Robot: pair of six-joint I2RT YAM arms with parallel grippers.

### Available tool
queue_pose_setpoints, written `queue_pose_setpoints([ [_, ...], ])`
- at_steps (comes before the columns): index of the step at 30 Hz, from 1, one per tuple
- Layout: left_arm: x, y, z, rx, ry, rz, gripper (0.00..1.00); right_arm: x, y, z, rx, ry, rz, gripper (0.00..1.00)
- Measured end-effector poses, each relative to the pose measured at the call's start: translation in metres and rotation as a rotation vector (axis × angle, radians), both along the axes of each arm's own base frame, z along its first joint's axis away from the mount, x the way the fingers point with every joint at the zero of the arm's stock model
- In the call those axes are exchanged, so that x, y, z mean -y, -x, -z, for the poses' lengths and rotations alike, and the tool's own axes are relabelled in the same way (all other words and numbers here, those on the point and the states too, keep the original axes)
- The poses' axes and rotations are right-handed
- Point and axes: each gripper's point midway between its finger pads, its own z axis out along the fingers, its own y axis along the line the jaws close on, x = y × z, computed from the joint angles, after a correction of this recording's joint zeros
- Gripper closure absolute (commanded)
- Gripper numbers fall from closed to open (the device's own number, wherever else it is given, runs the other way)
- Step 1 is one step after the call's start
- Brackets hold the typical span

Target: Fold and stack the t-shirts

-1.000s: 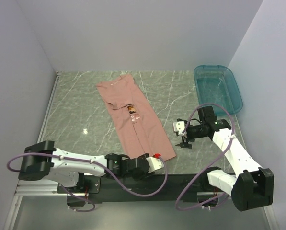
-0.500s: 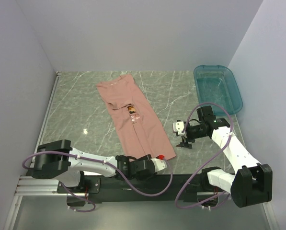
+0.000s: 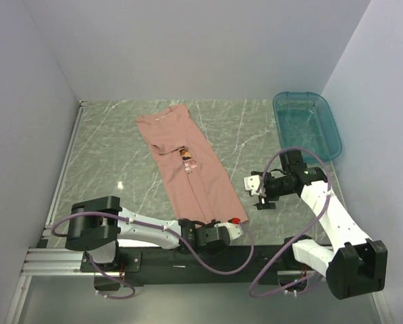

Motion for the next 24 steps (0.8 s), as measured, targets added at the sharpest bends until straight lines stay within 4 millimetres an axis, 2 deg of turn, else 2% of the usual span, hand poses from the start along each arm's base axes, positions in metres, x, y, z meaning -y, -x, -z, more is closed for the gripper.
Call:
queue_pose_setpoints([
  [4,-0.002,-0.002,0.0,0.011,-0.003,-0.019,0.91,0.005,0.007,0.002,0.024,0.035,-0.043,0.22],
  [8,-0.005,-0.002,-0.002,0.009,-0.006,-0.025,0.99,0.007,0.024,0.026,0.009,0.083,-0.109,0.24],
  [11,-0.007,-0.001,-0.003,0.005,-0.002,-0.025,0.99,0.004,0.039,0.043,-0.019,0.108,-0.167,0.26],
  [17,-0.009,0.002,-0.006,-0.011,0.01,-0.015,0.99,-0.017,0.06,0.069,0.005,0.121,-0.296,0.34],
  [24,-0.018,0.007,-0.007,-0.034,0.03,-0.018,1.0,-0.034,0.049,0.067,0.084,0.103,-0.343,0.4],
])
